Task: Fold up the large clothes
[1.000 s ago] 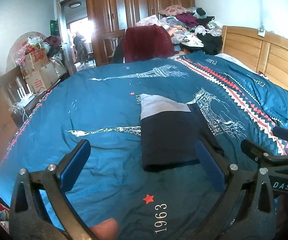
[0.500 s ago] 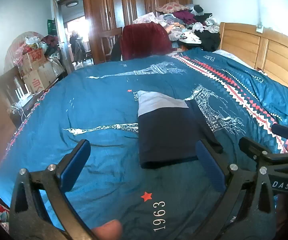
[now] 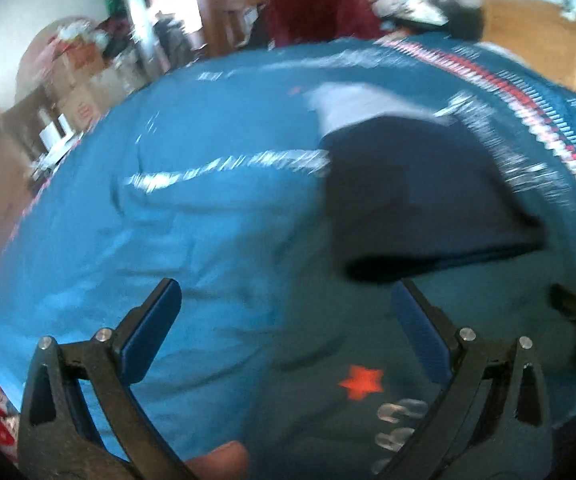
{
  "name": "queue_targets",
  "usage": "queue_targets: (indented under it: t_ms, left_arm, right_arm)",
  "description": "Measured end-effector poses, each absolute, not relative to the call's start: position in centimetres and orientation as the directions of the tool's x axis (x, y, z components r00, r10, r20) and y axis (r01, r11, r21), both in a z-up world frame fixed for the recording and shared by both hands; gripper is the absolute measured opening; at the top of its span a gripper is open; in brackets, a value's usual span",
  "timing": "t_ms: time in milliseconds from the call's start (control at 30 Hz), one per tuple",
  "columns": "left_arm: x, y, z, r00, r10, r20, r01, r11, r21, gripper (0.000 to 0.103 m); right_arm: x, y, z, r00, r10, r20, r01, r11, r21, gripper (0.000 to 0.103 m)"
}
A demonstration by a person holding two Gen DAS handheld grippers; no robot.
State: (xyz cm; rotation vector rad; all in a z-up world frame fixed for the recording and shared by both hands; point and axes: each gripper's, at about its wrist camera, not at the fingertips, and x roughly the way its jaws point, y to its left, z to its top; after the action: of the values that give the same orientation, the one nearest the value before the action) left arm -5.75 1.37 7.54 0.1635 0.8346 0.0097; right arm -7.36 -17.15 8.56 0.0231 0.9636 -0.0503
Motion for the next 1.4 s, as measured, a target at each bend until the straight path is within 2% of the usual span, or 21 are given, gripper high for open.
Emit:
queue_targets:
  t_ms: [233,567,1000,1200,1300,1400]
  left_arm:
    - [-3.4,4.2,1.8,0.581,0.189,-0.791,-0.004,0.973,0.229,0.103]
    - [-4.8,4.1,0.7,0.609,0.155,-0.778,-0.005,0.981,0.192,0.103]
    - [-4.3,4.5,0.4,0.616,0.139,-0.775,-0.005,0.985,0.173,0.103]
    - [-3.9,4.6,0.9,0.604,0.154,-0.782,-0.006,0.982,0.188,0.103]
    - [-4.3,4.7,0.8,0.604,0.154,-0.782,-0.009,0.982,0.187,0.103]
    - [-4.2,5.1,0.5,0.607,0.137,-0.783,-0.009,0.986,0.166,0.103]
  right_arm:
    - [-5.6,-18.7,2.8,0.533,-0.099,-0.84,0.076,0.995,-0.07,0.103]
    - [-5.5,-19.5,-1.4,0.506,-0.064,-0.86,0.072,0.997,-0.032,0.103]
    - [-6.3,-19.3,-2.1,0.574,-0.064,-0.817,0.071,0.997,-0.028,0.103]
    - [-5.8,-18.7,-1.4,0.504,-0.103,-0.857,0.1,0.993,-0.061,0.103]
    - [-5.8,-18.0,0.0,0.466,-0.135,-0.875,0.1,0.99,-0.099,0.103]
    - [-7.1,-17.1,3.9,0.504,-0.168,-0.847,0.092,0.986,-0.141,0.103]
